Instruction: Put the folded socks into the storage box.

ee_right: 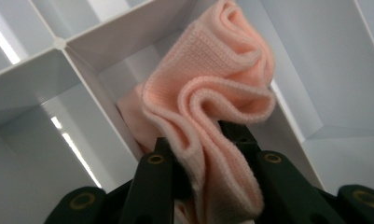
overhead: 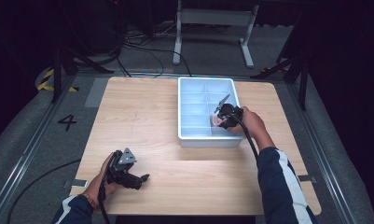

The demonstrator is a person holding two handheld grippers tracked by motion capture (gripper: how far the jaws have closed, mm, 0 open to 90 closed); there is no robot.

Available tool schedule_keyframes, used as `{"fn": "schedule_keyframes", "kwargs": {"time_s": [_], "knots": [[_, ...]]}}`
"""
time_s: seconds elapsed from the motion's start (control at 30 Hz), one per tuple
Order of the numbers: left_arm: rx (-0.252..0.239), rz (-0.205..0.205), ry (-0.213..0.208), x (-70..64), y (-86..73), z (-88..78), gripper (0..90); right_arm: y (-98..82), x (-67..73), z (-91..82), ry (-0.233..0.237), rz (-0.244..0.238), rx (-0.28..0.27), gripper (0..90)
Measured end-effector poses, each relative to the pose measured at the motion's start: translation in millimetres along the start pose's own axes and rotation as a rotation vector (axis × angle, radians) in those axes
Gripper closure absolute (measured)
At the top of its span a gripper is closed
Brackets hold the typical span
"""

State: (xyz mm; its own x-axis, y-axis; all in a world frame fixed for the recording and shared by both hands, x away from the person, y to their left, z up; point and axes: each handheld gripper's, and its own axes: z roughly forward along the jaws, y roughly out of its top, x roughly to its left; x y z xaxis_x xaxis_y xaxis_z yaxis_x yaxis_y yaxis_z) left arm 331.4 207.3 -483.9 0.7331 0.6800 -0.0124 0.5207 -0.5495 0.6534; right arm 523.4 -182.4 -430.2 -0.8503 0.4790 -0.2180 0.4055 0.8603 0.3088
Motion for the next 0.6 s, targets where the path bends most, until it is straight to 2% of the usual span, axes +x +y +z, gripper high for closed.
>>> {"fn": "schedule_keyframes", "kwargs": {"time_s": [0.1,0.33,0.57,0.6], "knots": [[-0.001,-0.001,0.000,0.0,0.0,0.0,0.1,-2.4,-2.2,-1.9,0.024,0.019,-0.030,74.8],[0.000,-0.001,0.000,0.0,0.0,0.0,0.1,-3.2,-4.0,-3.0,0.045,0.044,-0.041,71.9],[0.000,0.000,0.000,0.0,0.0,0.0,0.1,-7.7,-7.7,-9.5,0.045,0.080,-0.077,59.3],[0.000,-0.001,0.000,0.0,0.0,0.0,0.2,-9.2,-9.0,-11.0,0.032,0.088,-0.076,57.0]]}}
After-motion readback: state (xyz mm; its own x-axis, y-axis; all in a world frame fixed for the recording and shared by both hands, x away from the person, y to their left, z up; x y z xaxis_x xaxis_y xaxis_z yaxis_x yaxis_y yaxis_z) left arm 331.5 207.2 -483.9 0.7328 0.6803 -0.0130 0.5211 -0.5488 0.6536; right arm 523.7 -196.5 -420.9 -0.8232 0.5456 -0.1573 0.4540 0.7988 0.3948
